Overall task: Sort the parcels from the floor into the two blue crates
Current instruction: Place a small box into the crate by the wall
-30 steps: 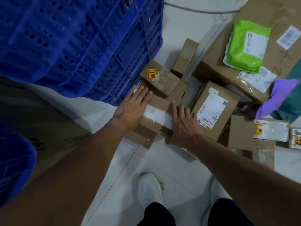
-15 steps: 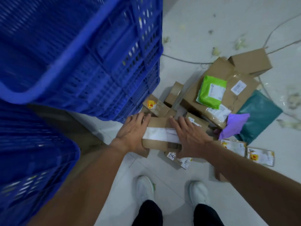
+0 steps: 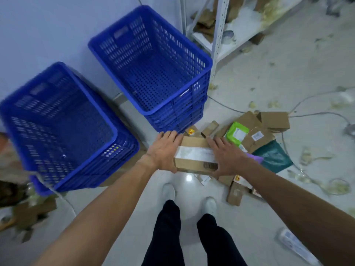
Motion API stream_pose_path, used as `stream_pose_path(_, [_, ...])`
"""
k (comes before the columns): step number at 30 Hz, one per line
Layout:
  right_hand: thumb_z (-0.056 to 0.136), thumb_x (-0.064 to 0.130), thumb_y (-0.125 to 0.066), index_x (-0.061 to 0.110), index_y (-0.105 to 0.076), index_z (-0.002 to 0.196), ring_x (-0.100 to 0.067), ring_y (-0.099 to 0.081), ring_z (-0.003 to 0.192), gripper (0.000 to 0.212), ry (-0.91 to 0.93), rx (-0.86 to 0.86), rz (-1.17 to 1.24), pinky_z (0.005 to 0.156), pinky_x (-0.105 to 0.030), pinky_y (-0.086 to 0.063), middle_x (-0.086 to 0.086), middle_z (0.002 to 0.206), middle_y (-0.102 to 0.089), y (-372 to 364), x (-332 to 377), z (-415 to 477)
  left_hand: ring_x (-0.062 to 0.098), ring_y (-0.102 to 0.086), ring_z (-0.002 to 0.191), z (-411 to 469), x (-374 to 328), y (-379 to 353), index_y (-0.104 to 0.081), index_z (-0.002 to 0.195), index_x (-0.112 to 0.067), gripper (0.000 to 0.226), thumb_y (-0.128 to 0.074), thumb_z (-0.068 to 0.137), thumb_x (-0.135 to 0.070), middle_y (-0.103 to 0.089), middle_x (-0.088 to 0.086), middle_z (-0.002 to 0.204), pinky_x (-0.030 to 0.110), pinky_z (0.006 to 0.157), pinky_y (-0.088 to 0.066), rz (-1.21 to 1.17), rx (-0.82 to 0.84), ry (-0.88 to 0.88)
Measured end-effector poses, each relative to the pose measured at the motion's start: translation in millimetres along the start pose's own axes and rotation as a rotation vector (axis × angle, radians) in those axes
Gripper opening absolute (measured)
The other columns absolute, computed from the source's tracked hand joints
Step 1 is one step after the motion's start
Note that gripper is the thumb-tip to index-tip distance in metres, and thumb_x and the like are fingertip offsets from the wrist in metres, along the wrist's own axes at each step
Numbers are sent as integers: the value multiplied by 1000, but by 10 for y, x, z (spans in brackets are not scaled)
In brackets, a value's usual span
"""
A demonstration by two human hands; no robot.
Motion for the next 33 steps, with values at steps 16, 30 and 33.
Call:
stream_pose_path(16, [48,68,-78,16,5,155,-29,-42,125,146,318,-21,-292,104,-44,-41,-9,147,-28,1701,1528,-339,21,-41,116,-2282,300,980,-29,145,-16,123,-52,41,-79,-38,0,127,40,93,-49,-273,-189,468])
stream_pose_path(30, [56,75,-73,13,3,155,-28,-41,127,139,547,-247,-501,108,-41,-38,-10,144,-32,2498,3590,-66,27,-41,124,-3963,1545,877,-17,153,-8,131,-65,53,-78,-36,8,138,44,97,-50,-90,-311,667])
stream_pose_path(33, [55,77,-71,14,4,155,-28,-40,126,139,565,-283,-523,108,-41,-38,-10,144,-33,2573,3960,41,27,-43,121,-4238,1798,821,-18,153,-8,135,-52,46,-83,-38,8,136,45,94,-52,-85,-328,698])
Point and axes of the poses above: each hand's wrist, its own z-axis towards the middle knuckle, its own y-axis out of the back of the hand, x = y × z, the point moved 3 cm from there along z, towards the middle knuckle
